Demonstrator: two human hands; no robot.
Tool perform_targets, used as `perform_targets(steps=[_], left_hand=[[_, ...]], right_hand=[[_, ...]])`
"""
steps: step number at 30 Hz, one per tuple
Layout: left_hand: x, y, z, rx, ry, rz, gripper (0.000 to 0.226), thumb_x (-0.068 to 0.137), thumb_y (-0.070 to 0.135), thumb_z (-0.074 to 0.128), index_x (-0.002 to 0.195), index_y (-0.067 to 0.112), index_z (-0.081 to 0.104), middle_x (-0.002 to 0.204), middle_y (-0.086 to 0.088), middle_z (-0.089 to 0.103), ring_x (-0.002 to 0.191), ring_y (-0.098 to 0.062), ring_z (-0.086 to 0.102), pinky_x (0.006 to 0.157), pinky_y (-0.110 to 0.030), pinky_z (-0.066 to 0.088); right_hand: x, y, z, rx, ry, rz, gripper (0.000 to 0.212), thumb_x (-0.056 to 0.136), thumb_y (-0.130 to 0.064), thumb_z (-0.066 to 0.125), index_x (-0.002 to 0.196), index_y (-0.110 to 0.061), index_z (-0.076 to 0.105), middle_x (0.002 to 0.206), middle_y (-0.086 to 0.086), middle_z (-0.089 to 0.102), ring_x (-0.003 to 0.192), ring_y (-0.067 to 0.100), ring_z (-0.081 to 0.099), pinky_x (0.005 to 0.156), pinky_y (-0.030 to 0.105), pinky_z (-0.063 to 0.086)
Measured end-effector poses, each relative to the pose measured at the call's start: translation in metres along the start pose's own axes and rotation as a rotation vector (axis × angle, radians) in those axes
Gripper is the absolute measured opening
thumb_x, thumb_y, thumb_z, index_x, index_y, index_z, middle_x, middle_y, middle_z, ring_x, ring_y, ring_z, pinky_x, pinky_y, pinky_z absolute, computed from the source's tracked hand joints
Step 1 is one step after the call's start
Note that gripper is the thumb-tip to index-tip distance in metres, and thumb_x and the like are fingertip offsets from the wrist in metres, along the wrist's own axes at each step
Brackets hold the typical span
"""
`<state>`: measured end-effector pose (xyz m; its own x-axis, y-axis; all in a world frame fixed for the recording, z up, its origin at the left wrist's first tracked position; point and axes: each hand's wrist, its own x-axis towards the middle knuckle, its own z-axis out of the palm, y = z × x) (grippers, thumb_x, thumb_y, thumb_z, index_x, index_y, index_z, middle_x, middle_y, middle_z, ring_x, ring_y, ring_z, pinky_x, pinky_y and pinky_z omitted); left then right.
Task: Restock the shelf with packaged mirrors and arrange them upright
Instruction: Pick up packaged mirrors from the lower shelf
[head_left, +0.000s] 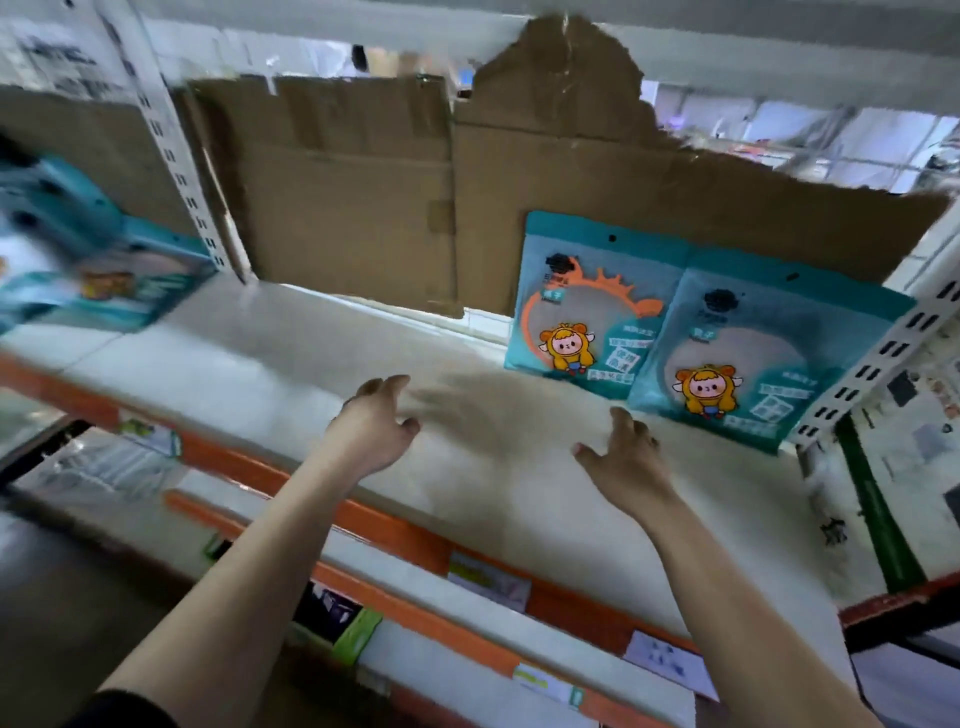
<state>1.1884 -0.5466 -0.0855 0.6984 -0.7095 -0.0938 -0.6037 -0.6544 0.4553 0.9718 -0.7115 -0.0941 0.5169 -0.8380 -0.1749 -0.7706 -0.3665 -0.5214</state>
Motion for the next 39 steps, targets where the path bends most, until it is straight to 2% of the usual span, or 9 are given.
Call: perform_targets(steps=[4, 9, 12, 17, 26, 32, 36, 39], left_hand=[[-0.028, -0.034, -0.027, -0.034, 0.112, -0.074, 0.043, 0.092, 0.035, 0.051, 0.132, 0.019, 0.046, 0.134, -0.009, 0.049, 0.119, -0.028, 0.05, 0.097, -0.038, 0.041], [-0.055, -0.102, -0.067, -0.023, 0.16, -0.159, 0.037, 0.091, 0.037, 0.052, 0.124, 0.019, 0.054, 0.124, -0.006, 0.059, 0.112, -0.025, 0.056, 0.091, -0.036, 0.045], [-0.071, -0.156, -0.097, -0.037, 0.18, -0.226, 0.038, 0.091, 0.036, 0.053, 0.124, 0.018, 0.054, 0.123, -0.01, 0.061, 0.115, -0.027, 0.054, 0.093, -0.037, 0.045], [-0.091, -0.249, -0.149, -0.069, 0.273, -0.281, 0.036, 0.091, 0.034, 0.054, 0.121, 0.014, 0.055, 0.119, -0.009, 0.062, 0.113, -0.027, 0.055, 0.09, -0.036, 0.045], [-0.115, -0.363, -0.19, -0.089, 0.275, -0.381, 0.037, 0.093, 0.036, 0.051, 0.126, 0.018, 0.051, 0.122, -0.007, 0.061, 0.112, -0.025, 0.056, 0.092, -0.041, 0.047], [-0.094, -0.416, -0.214, -0.111, 0.308, -0.405, 0.038, 0.092, 0.036, 0.053, 0.126, 0.017, 0.052, 0.123, -0.006, 0.061, 0.112, -0.024, 0.057, 0.092, -0.04, 0.048], [-0.058, -0.45, -0.231, -0.08, 0.299, -0.399, 0.037, 0.092, 0.033, 0.052, 0.124, 0.015, 0.054, 0.12, -0.008, 0.062, 0.108, -0.024, 0.058, 0.089, -0.037, 0.048], [-0.027, -0.473, -0.252, -0.038, 0.282, -0.408, 0.038, 0.093, 0.034, 0.05, 0.125, 0.015, 0.052, 0.123, -0.009, 0.058, 0.113, -0.025, 0.054, 0.091, -0.039, 0.047]], right_hand=[[-0.003, -0.049, 0.019, -0.017, -0.034, -0.162, 0.039, 0.094, -0.034, 0.05, 0.129, -0.016, 0.049, 0.132, 0.005, 0.056, 0.119, 0.024, 0.052, 0.086, 0.027, 0.038], [-0.006, -0.133, 0.054, -0.04, -0.113, -0.341, 0.029, 0.093, -0.034, 0.052, 0.115, -0.018, 0.06, 0.12, 0.004, 0.064, 0.111, 0.025, 0.056, 0.085, 0.029, 0.041], [-0.018, -0.191, 0.091, -0.018, -0.183, -0.425, 0.026, 0.092, -0.034, 0.054, 0.111, -0.017, 0.061, 0.115, 0.003, 0.065, 0.108, 0.024, 0.056, 0.081, 0.027, 0.04], [-0.043, -0.294, 0.152, 0.004, -0.256, -0.554, 0.03, 0.092, -0.035, 0.055, 0.114, -0.016, 0.061, 0.115, 0.002, 0.064, 0.107, 0.019, 0.056, 0.084, 0.029, 0.043], [-0.071, -0.409, 0.235, -0.054, -0.39, -0.596, 0.043, 0.092, -0.035, 0.056, 0.128, -0.014, 0.05, 0.124, 0.009, 0.059, 0.111, 0.024, 0.053, 0.083, 0.027, 0.038], [-0.058, -0.472, 0.272, -0.101, -0.401, -0.632, 0.048, 0.091, -0.035, 0.057, 0.132, -0.012, 0.046, 0.133, 0.011, 0.053, 0.118, 0.025, 0.052, 0.092, 0.031, 0.04], [-0.034, -0.515, 0.298, -0.1, -0.408, -0.648, 0.047, 0.093, -0.034, 0.054, 0.133, -0.012, 0.044, 0.135, 0.009, 0.051, 0.12, 0.025, 0.05, 0.087, 0.027, 0.036], [-0.012, -0.547, 0.315, -0.103, -0.427, -0.644, 0.042, 0.093, -0.031, 0.054, 0.13, -0.012, 0.046, 0.132, 0.009, 0.052, 0.111, 0.024, 0.051, 0.079, 0.027, 0.037]])
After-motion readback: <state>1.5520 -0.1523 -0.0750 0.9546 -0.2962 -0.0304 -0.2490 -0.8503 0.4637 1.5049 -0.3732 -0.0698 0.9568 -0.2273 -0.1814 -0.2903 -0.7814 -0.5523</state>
